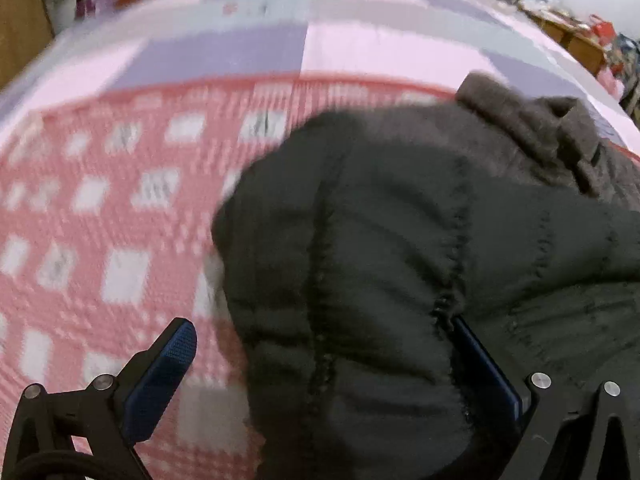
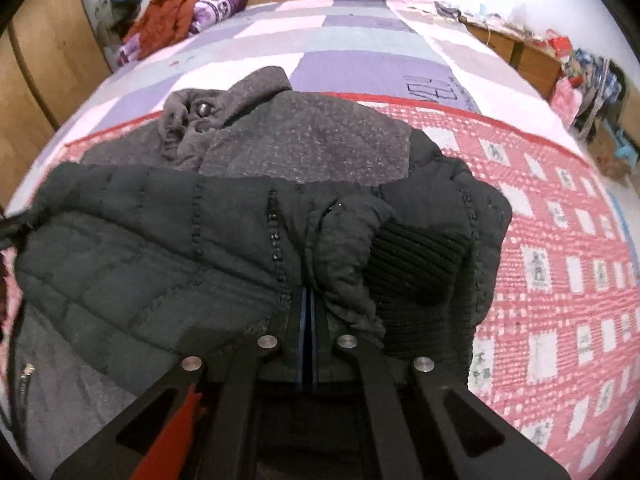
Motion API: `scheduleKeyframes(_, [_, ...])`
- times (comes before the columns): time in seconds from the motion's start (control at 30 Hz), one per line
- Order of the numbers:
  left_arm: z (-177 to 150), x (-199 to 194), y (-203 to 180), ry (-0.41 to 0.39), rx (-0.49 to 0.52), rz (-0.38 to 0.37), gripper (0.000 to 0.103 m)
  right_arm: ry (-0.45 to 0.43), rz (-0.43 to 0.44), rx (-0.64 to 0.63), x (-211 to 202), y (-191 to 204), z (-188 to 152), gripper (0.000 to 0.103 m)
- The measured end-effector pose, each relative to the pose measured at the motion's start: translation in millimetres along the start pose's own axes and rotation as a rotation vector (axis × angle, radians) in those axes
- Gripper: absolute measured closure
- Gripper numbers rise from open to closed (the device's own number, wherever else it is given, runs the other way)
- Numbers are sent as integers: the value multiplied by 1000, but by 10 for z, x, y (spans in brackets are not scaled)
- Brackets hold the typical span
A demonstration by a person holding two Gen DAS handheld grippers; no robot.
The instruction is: Fold large clothes
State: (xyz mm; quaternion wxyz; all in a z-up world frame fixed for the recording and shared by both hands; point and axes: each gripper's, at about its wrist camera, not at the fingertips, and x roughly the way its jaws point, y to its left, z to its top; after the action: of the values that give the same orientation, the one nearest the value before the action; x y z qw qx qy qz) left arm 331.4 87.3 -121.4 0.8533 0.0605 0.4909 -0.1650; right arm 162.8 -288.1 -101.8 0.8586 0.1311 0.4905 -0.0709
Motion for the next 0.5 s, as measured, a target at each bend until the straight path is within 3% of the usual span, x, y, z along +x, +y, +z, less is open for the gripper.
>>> scheduleKeyframes(0.13, [60,-169,-104,-36,0,27,1,11,-21,-35,1,68,25,103])
scheduleKeyframes(0.33, [257,-681,-164,-191,51,38,3,-28,-62,-68,-249,207,93,102])
scheduleKeyframes(0.47, [480,-617,-249,-193,33,56,3,-112,-90,-71,-409,471,261,94])
scheduleKeyframes(0.5, [536,-495,-292,-164,32,66,3,-117,-87,-62,-401,541,323,84])
